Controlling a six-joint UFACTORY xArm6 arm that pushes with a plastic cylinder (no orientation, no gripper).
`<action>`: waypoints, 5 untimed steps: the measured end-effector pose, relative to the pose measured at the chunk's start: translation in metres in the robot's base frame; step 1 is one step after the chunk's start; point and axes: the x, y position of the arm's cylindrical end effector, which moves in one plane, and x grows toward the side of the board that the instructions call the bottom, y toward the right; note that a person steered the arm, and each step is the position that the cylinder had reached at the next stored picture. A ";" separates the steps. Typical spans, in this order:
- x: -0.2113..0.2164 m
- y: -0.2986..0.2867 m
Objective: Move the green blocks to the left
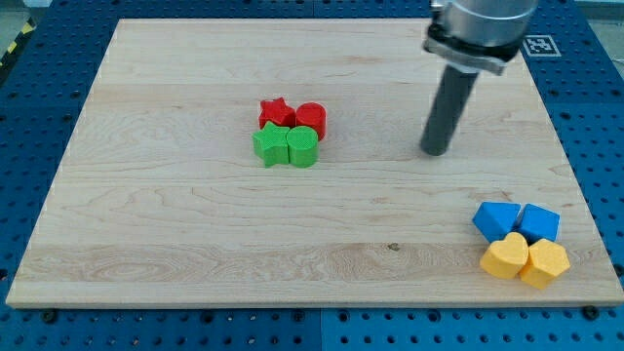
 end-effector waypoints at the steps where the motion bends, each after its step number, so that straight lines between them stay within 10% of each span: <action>1: 0.000 -0.029; 5: 0.000 -0.138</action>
